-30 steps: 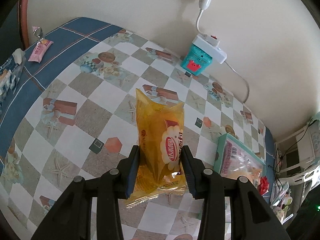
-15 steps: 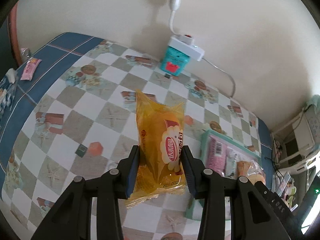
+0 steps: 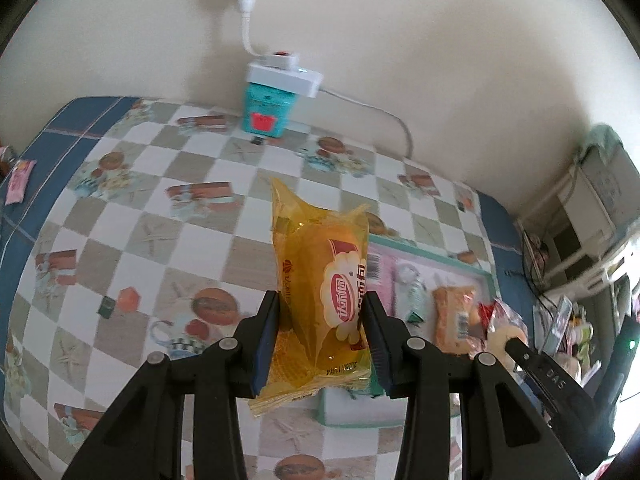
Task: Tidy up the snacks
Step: 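Carry the steamed bun pack in the right tool while the left tool carries the bread pack to the tray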
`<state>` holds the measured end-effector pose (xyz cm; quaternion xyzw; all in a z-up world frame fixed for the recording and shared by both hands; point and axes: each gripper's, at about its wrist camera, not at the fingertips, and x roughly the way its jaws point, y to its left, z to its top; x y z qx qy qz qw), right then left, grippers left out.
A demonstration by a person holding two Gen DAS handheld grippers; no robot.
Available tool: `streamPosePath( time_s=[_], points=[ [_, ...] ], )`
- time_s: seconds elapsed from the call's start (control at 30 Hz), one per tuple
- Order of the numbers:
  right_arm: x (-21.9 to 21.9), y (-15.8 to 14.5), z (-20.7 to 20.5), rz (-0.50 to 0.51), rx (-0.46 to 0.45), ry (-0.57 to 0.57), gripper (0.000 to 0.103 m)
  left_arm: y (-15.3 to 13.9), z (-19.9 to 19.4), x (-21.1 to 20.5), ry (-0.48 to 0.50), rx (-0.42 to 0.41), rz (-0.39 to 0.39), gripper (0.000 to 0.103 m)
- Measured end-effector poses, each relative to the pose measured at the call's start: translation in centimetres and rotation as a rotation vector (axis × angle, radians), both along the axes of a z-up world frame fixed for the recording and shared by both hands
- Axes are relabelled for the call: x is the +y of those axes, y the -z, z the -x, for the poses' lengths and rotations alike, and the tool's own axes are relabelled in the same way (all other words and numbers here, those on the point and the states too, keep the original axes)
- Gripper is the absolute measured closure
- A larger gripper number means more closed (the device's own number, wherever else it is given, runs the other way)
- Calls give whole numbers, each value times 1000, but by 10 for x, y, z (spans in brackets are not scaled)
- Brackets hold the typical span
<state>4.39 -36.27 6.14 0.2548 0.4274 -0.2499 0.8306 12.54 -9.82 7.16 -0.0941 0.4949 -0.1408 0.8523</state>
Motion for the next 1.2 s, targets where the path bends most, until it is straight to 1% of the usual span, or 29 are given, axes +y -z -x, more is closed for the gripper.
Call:
streamPosePath(
  time_s=[0.17, 0.43, 0.83, 1.2],
  points=[
    [-3, 0, 1, 11, 14, 1, 51, 0, 8, -29, 72, 2, -2, 60],
    [-3, 3, 0, 5, 29, -9, 51, 7, 16, -65, 160, 16, -35, 60],
    [0, 22, -8, -22, 93, -47, 51, 31, 19, -93, 217, 80, -80, 60],
    [1, 32, -12, -38, 129, -53, 51, 46, 17, -100, 226, 120, -104, 60]
  ],
)
